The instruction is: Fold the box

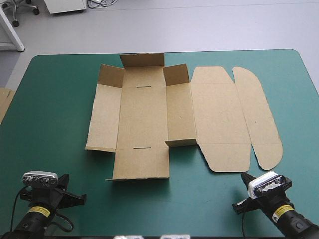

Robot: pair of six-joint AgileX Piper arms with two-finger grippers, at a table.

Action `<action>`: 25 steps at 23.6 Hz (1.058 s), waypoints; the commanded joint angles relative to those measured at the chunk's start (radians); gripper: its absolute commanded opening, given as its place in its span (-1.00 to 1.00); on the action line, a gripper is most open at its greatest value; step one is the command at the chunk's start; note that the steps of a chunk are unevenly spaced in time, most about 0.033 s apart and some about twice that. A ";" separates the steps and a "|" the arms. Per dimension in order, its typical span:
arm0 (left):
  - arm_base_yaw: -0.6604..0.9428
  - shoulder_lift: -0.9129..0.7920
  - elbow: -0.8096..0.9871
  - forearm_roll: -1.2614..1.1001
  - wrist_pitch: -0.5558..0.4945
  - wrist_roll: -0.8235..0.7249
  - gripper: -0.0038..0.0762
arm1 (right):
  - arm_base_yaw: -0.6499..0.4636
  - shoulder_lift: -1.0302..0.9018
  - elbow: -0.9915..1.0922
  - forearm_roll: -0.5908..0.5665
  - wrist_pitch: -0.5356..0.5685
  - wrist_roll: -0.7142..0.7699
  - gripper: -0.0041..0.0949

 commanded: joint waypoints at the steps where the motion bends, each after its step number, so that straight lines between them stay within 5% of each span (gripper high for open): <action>1: -0.003 0.007 -0.037 -0.006 -0.067 0.001 -0.93 | 0.000 0.005 -0.036 -0.008 -0.072 -0.004 -0.96; 15: -0.003 0.007 -0.045 -0.006 -0.060 0.005 -0.93 | 0.000 0.005 -0.038 -0.008 -0.061 -0.004 -0.96; 20: -0.003 0.032 -0.173 -0.079 -0.033 0.002 -0.89 | 0.000 0.023 -0.195 -0.016 0.215 0.034 -0.92; 25: -0.003 0.150 -0.360 -0.105 0.050 0.001 -0.13 | 0.000 0.038 -0.277 -0.007 0.354 0.034 -0.54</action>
